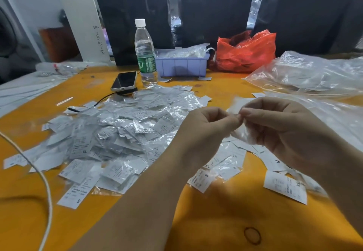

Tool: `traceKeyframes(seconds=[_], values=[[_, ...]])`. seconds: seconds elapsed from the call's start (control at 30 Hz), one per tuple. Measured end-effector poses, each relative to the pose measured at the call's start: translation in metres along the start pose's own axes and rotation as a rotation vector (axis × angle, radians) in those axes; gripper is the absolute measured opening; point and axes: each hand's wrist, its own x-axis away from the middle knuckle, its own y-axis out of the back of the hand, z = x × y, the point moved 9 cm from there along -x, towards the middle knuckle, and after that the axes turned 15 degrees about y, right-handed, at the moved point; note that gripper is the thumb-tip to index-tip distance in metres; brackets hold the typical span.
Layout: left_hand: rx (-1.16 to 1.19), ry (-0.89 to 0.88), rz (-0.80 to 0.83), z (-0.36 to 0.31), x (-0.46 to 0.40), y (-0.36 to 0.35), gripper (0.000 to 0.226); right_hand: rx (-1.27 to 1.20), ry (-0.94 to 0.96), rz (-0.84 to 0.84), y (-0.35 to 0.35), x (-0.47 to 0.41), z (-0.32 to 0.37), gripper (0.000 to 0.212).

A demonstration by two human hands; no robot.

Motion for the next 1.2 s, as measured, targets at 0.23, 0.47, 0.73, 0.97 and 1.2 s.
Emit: traceKeyframes(seconds=[0.23, 0.47, 0.73, 0.97, 1.2], values=[[0.057, 0.026, -0.023, 0.002, 0.001, 0.002, 0.012, -0.093, -0.008, -0.151, 0.004, 0.003, -0.005, 0.013], [0.128, -0.041, -0.152, -0.004, 0.002, 0.019, 0.012, -0.038, -0.143, 0.209, -0.025, 0.011, -0.016, 0.007], [0.073, -0.140, -0.104, -0.014, 0.007, 0.017, 0.012, -0.036, -0.137, 0.200, -0.022, 0.010, -0.017, 0.014], [0.220, -0.203, -0.196, -0.017, 0.007, 0.034, 0.012, -0.092, -0.094, 0.024, -0.011, 0.005, -0.009, 0.021], [0.402, -0.214, -0.131, -0.018, 0.006, 0.035, 0.024, -0.167, -0.114, 0.091, -0.020, 0.009, -0.009, 0.019]])
